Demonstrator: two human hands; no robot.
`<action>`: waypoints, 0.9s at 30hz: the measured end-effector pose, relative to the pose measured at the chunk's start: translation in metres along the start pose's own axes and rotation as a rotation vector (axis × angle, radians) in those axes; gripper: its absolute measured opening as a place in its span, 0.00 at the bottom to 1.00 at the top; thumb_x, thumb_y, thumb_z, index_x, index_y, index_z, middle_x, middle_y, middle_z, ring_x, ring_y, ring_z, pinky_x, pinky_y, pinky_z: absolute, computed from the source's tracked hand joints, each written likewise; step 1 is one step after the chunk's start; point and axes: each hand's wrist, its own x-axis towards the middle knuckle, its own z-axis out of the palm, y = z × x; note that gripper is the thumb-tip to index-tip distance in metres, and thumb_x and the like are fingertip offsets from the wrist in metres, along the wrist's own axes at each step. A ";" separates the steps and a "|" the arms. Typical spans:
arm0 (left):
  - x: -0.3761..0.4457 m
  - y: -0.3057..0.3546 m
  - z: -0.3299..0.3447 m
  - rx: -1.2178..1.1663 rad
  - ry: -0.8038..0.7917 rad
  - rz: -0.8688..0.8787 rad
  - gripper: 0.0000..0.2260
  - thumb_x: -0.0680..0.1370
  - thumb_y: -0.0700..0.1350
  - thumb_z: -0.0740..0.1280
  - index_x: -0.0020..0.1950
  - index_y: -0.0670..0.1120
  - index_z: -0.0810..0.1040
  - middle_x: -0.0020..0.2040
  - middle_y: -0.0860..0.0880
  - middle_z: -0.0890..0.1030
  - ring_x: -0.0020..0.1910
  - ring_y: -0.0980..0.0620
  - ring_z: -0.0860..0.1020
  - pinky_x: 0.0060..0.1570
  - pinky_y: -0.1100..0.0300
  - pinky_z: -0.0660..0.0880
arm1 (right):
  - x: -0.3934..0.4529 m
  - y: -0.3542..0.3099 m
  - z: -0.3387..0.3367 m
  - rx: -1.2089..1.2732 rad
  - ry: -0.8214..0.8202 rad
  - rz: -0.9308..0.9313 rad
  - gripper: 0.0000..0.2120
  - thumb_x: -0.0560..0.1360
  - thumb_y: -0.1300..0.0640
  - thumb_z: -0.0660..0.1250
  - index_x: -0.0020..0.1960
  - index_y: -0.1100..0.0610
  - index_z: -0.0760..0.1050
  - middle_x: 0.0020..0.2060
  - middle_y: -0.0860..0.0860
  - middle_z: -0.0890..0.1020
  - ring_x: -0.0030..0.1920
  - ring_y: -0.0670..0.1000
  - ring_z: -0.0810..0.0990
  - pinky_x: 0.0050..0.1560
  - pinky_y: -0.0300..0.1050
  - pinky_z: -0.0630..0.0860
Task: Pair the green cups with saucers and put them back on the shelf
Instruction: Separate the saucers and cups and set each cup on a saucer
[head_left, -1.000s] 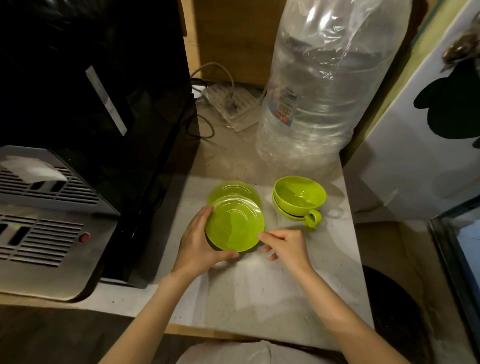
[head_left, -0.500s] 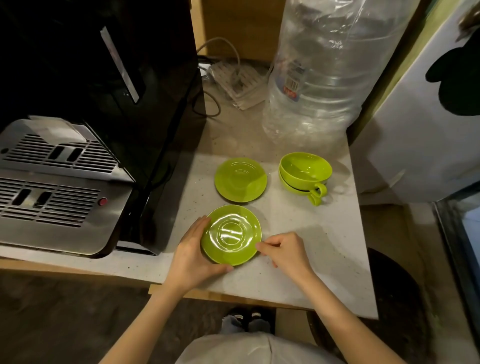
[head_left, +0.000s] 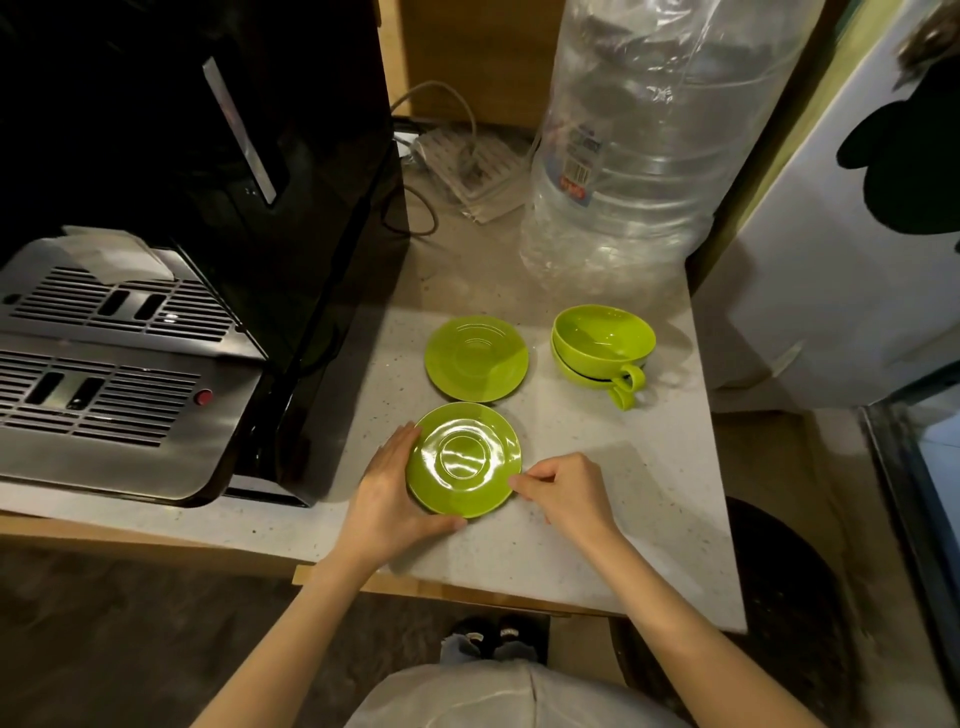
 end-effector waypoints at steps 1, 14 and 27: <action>0.000 0.000 0.000 0.004 -0.004 -0.004 0.51 0.55 0.59 0.77 0.72 0.43 0.60 0.72 0.44 0.66 0.71 0.46 0.65 0.69 0.53 0.62 | 0.000 0.000 0.000 -0.001 -0.001 0.000 0.10 0.67 0.51 0.73 0.34 0.58 0.83 0.31 0.60 0.84 0.27 0.52 0.74 0.34 0.45 0.72; 0.040 0.043 -0.007 0.022 -0.102 0.066 0.43 0.62 0.54 0.76 0.72 0.48 0.59 0.74 0.46 0.61 0.74 0.48 0.57 0.71 0.57 0.56 | 0.006 -0.007 -0.030 0.065 0.084 -0.037 0.13 0.66 0.52 0.72 0.49 0.54 0.78 0.39 0.53 0.83 0.40 0.55 0.82 0.48 0.53 0.80; 0.133 0.125 0.008 -0.209 -0.164 0.063 0.39 0.68 0.52 0.73 0.72 0.41 0.60 0.73 0.42 0.65 0.71 0.47 0.64 0.68 0.56 0.62 | 0.020 -0.015 -0.092 0.251 0.601 -0.073 0.13 0.71 0.54 0.69 0.53 0.59 0.75 0.40 0.52 0.80 0.39 0.57 0.81 0.45 0.59 0.79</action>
